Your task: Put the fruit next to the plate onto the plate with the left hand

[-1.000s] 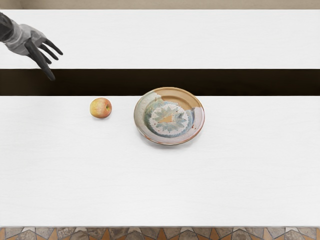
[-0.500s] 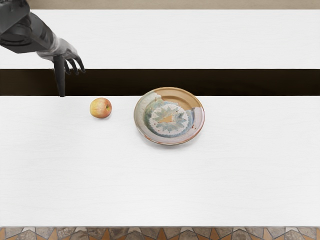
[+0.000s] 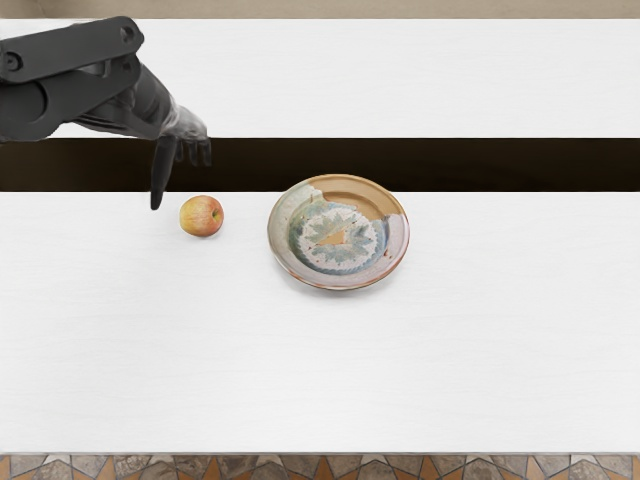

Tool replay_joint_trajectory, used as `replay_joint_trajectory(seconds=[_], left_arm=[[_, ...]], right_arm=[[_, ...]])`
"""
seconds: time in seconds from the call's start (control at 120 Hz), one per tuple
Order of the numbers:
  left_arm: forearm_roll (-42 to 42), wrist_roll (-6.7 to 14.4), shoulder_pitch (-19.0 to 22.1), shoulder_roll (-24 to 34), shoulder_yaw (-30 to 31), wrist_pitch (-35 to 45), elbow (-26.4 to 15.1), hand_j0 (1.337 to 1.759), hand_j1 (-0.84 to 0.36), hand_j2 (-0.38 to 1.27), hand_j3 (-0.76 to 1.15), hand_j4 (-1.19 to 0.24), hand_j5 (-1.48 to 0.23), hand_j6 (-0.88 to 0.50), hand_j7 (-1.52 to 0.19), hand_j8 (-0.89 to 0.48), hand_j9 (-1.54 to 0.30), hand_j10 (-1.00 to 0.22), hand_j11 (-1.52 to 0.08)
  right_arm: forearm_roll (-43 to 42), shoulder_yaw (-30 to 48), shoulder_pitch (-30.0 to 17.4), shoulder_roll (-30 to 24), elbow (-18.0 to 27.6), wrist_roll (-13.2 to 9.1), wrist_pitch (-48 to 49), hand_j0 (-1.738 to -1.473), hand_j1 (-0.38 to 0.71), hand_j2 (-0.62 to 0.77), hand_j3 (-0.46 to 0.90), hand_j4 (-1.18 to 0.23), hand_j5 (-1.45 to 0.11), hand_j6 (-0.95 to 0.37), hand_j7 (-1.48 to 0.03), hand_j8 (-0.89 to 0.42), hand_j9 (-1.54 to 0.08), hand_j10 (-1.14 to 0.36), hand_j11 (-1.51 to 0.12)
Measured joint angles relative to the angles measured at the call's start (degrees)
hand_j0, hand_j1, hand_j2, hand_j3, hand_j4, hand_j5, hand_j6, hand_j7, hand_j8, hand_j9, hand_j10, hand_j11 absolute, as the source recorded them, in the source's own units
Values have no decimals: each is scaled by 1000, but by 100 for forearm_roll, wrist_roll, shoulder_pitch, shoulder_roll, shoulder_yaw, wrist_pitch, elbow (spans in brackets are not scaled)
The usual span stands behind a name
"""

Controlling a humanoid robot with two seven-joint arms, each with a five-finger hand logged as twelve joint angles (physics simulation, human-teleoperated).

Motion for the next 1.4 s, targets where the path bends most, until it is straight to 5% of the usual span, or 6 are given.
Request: replay_joint_trajectory(seconds=[0.358, 0.6, 1.4], left_arm=[[540, 0, 311, -20, 1, 869, -697, 1658, 56, 50, 0, -247, -319, -247, -318, -247, -318, -246, -318], [917, 0, 681, -166, 0, 1301, -783, 1658, 50, 51, 0, -252, -325, -252, -325, -252, -325, -251, -325], [1014, 0, 934, -167, 496, 2456, -1072, 1658, 19, 57, 0, -278, -359, -279, -359, -279, -359, -278, -359]], right_arm=[[0, 0, 0, 0, 1, 0, 0, -1658, -305, -7, 0, -37, -47, -37, -47, -37, -47, -37, -47], [0, 0, 0, 0, 2, 0, 0, -1658, -305, -7, 0, -37, -48, -37, -47, -37, -48, -37, -47], [0, 0, 0, 0, 2, 0, 0, -1658, -305, -7, 0, -37, -47, -37, -47, -37, -47, -37, -47]])
